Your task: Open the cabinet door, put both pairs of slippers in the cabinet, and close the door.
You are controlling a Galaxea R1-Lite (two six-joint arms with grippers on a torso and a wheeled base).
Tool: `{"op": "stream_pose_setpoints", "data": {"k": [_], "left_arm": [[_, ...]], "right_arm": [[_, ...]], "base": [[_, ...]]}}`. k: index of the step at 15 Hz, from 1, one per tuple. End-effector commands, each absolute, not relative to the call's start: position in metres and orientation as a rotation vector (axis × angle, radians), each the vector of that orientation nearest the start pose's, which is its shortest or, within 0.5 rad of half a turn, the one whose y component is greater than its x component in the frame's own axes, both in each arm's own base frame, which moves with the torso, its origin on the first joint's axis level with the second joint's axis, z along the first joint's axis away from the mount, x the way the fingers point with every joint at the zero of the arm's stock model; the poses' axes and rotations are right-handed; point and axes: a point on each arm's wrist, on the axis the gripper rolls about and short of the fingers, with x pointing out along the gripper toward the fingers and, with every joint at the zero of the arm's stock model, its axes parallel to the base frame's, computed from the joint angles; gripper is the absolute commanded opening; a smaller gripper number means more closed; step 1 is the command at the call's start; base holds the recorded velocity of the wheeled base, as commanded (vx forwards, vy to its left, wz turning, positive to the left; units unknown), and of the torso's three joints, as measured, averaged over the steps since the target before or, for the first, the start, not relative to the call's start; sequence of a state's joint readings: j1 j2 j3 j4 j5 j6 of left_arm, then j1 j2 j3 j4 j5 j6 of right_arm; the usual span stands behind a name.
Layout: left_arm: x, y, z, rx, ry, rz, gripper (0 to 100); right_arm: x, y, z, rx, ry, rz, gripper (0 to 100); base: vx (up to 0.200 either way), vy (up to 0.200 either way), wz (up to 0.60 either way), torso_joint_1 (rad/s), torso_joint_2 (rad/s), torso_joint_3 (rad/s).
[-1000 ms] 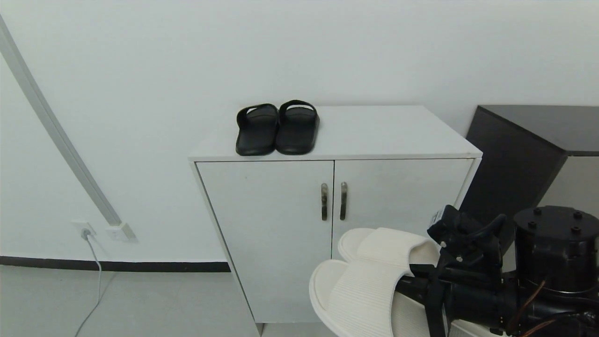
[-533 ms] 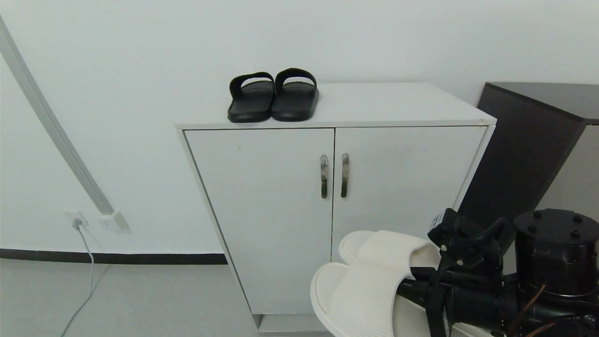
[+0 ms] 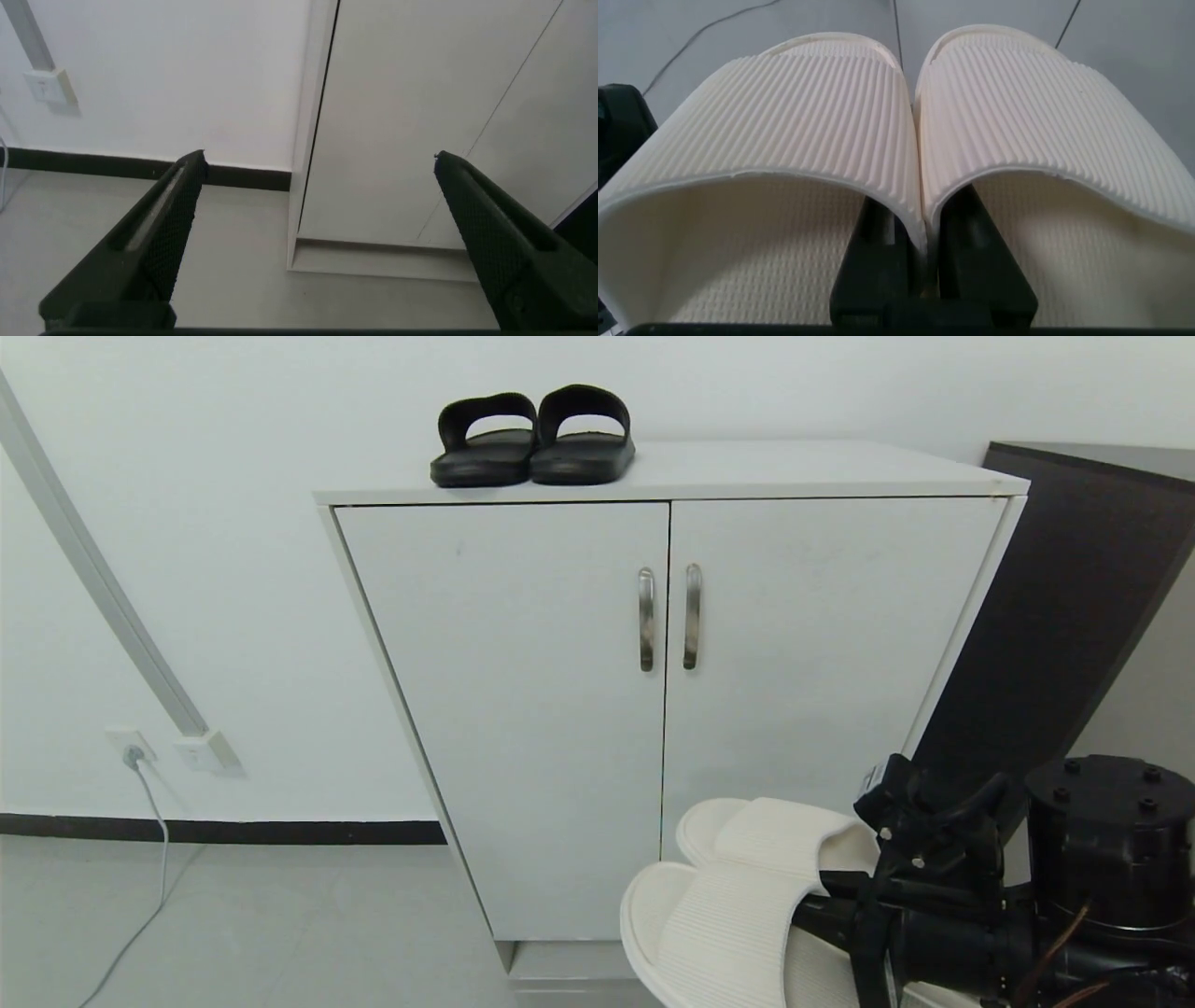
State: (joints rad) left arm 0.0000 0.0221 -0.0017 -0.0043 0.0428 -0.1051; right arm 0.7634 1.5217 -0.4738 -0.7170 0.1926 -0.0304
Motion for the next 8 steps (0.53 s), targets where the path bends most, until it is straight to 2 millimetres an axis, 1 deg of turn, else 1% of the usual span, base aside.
{"op": "stream_pose_setpoints", "data": {"k": [1,3,6,7,8], "left_arm": [[-0.02,0.001,0.078,-0.107,0.025,0.046,100],[-0.02,0.001,0.078,-0.107,0.021,0.047,100],[-0.02,0.001,0.079,-0.104,0.03,0.051,100],[-0.02,0.001,0.088,-0.11,0.01,0.073,100],[-0.025,0.001,0.123,-0.159,-0.089,0.073,100]], "right_arm": [[0.167,0.166,0.152,-0.126,0.319,0.953,0],[0.166,0.165,0.151,-0.129,0.323,0.953,0],[0.166,0.165,0.149,-0.131,0.331,0.955,0],[0.166,0.165,0.149,-0.132,0.33,0.956,0],[0.166,0.165,0.149,-0.131,0.331,0.958,0]], "base": [[0.0,0.0,0.0,-0.017,0.41,0.393],[0.0,0.0,0.0,-0.002,0.18,0.183],[0.0,0.0,0.0,0.001,0.02,0.022],[0.0,0.0,0.0,0.0,0.0,0.0],[0.0,0.0,0.0,0.0,0.0,0.0]]}}
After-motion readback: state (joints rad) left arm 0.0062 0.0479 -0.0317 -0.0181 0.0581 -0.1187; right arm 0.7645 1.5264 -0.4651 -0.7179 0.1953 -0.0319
